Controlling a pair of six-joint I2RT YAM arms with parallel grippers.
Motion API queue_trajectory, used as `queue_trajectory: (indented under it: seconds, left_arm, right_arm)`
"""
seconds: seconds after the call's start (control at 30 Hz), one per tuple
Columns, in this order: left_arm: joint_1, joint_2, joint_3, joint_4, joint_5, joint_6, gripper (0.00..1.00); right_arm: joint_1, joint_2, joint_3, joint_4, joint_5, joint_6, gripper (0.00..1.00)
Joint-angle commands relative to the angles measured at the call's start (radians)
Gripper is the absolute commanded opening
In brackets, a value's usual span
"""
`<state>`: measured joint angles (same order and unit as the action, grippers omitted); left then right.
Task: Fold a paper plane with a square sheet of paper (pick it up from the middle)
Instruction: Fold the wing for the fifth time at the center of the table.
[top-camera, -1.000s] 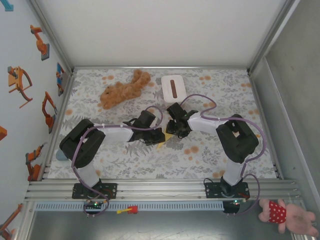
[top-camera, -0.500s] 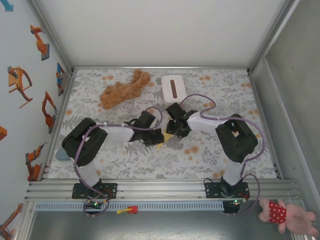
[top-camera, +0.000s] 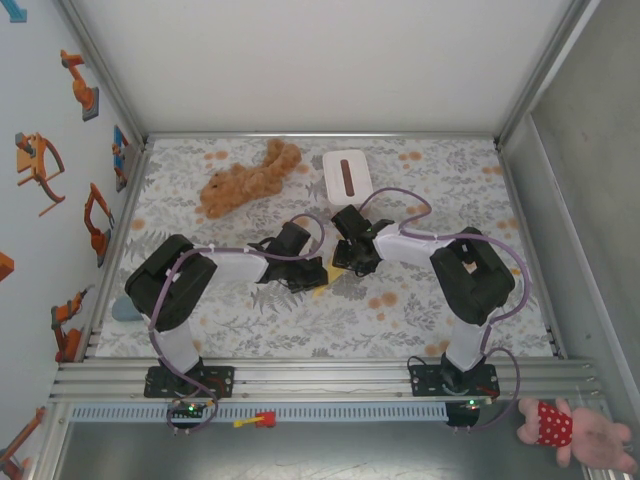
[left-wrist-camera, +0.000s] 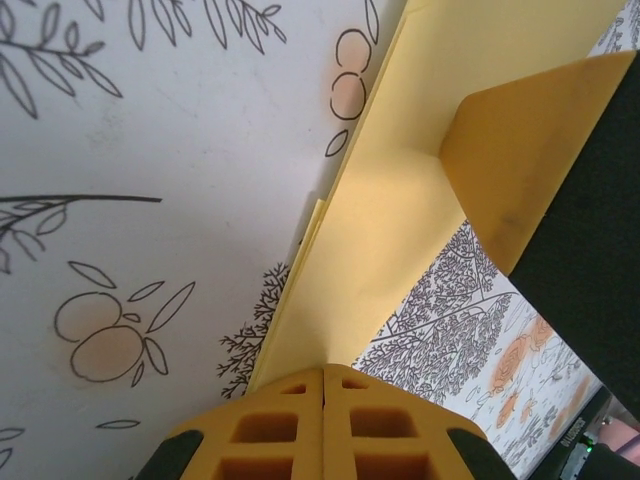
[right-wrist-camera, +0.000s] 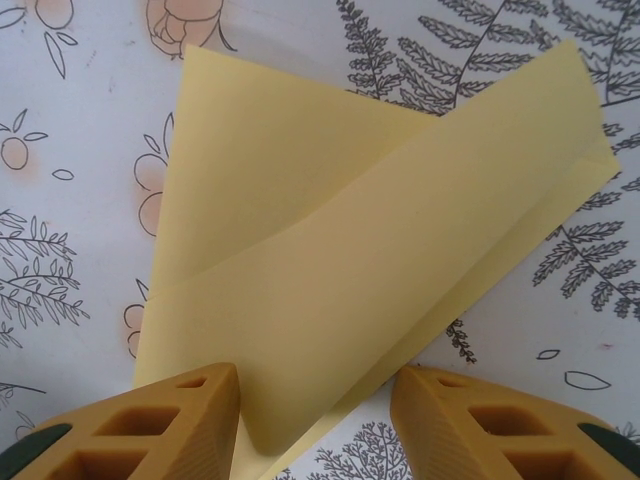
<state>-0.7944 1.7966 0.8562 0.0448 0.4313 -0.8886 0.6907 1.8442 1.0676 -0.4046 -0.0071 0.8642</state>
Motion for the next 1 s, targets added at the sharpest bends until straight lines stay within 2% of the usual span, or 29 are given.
queue_trajectory:
  seconds: [0.0, 0.33, 0.77, 0.9, 0.97]
  left_arm:
    - [0.010, 0.030, 0.006, -0.027, -0.004, -0.022, 0.05]
    - [0.018, 0.053, 0.003, -0.057, 0.000, -0.033, 0.03]
    - [0.016, 0.075, 0.017, -0.066, 0.035, -0.021, 0.02]
    - [0.015, 0.074, 0.014, -0.066, 0.036, -0.021, 0.02]
    - [0.017, 0.075, 0.017, -0.066, 0.037, -0.019, 0.02]
  right_arm:
    - [0.000, 0.190, -0.086, -0.007, 0.019, 0.011, 0.47]
    - [0.000, 0.149, -0.089, -0.001, 0.015, 0.007, 0.47]
    - [-0.034, -0.274, -0.122, 0.020, -0.009, -0.102, 0.49]
    - [-0.036, -0.333, -0.177, 0.114, -0.091, -0.129, 0.45]
    - [-0.035, -0.332, -0.195, 0.174, -0.149, -0.130, 0.39]
